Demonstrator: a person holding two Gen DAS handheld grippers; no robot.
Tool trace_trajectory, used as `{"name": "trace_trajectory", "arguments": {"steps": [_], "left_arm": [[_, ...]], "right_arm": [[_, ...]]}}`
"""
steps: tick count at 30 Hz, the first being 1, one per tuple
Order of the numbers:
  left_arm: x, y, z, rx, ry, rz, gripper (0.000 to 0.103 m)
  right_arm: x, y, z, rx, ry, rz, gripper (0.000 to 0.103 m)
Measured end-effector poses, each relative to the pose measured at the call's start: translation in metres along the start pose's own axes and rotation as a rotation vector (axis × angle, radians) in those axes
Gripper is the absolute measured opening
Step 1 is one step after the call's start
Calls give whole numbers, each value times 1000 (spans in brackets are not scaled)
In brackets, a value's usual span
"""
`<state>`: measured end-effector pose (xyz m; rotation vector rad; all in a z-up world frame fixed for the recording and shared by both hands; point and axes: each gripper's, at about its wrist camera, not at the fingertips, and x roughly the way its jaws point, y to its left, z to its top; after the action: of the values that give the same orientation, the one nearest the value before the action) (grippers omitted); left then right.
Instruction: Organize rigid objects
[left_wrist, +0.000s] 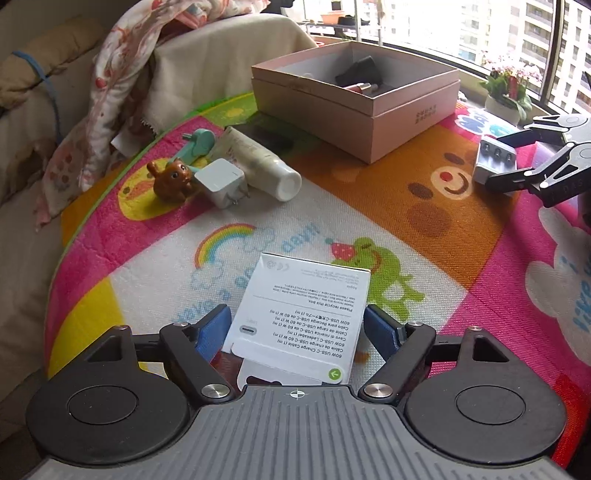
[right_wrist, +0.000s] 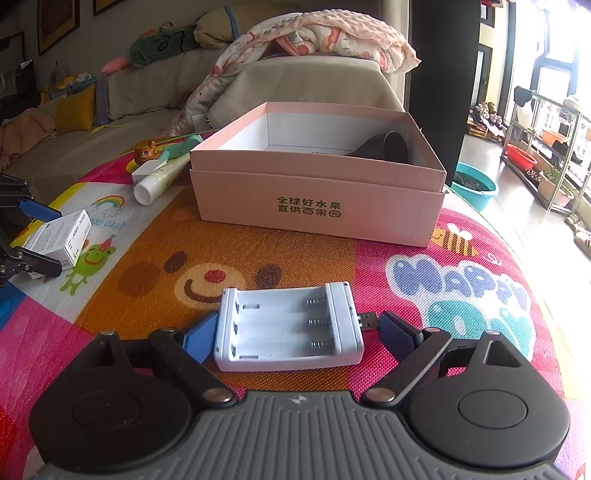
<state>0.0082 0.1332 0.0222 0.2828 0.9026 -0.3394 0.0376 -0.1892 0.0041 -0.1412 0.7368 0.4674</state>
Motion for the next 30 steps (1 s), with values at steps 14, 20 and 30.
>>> {"name": "trace_trajectory", "arguments": {"steps": [14,20,30], "left_arm": [[-29,-66,22,-4,-146,-82,73],[-57,-58,129,17,-332,-125,74],[38,-17,265,-221,-375,-160,73]], "right_arm": [[-40,-1,12,-119,-123,-6,91],[-75,-18,67,-136,-312,-64,91],[-12,-27,135,-90,-324,-42,91]]}}
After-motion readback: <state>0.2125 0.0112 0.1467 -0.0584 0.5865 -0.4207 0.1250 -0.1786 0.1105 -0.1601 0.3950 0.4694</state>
